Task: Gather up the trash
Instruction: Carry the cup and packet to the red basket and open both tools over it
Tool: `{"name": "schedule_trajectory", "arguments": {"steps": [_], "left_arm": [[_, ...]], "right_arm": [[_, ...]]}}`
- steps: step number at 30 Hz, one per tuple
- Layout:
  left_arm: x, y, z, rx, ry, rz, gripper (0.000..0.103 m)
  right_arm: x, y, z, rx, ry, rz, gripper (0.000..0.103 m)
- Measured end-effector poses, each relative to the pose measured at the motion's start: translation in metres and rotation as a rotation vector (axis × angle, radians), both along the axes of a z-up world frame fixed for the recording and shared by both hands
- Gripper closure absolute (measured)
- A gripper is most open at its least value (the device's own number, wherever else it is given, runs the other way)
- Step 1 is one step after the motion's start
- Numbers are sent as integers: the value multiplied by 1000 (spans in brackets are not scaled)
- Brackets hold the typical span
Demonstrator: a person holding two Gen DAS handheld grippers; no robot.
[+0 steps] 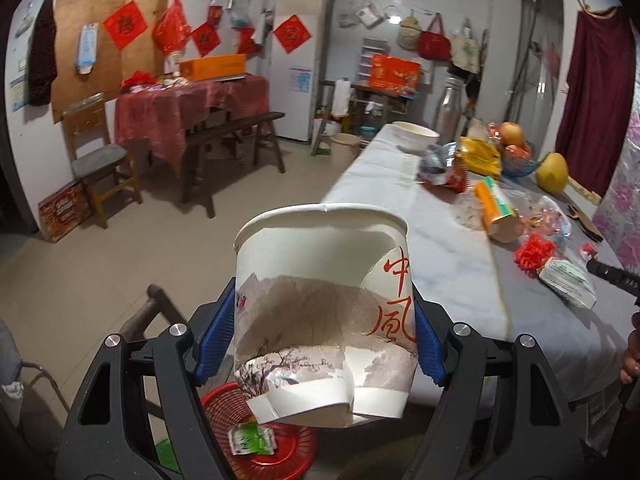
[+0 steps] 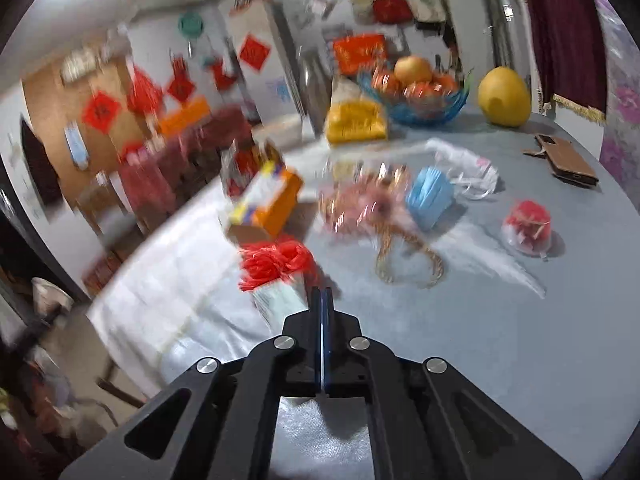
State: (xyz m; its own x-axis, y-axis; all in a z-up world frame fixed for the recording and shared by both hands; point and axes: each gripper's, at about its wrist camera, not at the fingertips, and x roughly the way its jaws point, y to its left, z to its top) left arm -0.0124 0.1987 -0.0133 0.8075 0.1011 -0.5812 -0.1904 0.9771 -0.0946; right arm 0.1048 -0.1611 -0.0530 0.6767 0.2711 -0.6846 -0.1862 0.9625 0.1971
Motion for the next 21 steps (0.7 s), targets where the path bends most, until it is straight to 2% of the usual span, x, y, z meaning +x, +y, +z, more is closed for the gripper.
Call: {"name": "schedule_trajectory", "arguments": {"steps": [1,2,3,5,8,15,16,17,21], "left_arm": [[-3,4,-2,-2,3,6,29],[-5,8,-4,-3,7,12,29],[-5,9,-5,-5,9,14,29],[-7,14,-8,-11,15,18,29],[-10,19,-12,-15,20,28,29],[-14,33,-19,-31,33,50,29],[-15,34,-19,-27,33,52,29],[-17,34,-19,-22,36,54,29],[-20,38,-25,-8,72,52,29]], "right_arm": [[1,3,-5,19,12,5,96],[1,7,-10,58,34,32,86],[1,12,-13,84,46,58,65],[-1,25,-15,53,37,73,43],[-5,45,-19,-36,29,105,43],[-19,77,-29,-122,22,181,43],[-20,81,-32,-134,21,185,47],[-21,84,-34,-138,19,186,64],[-24,85,-29,-113,1,188,66]]}}
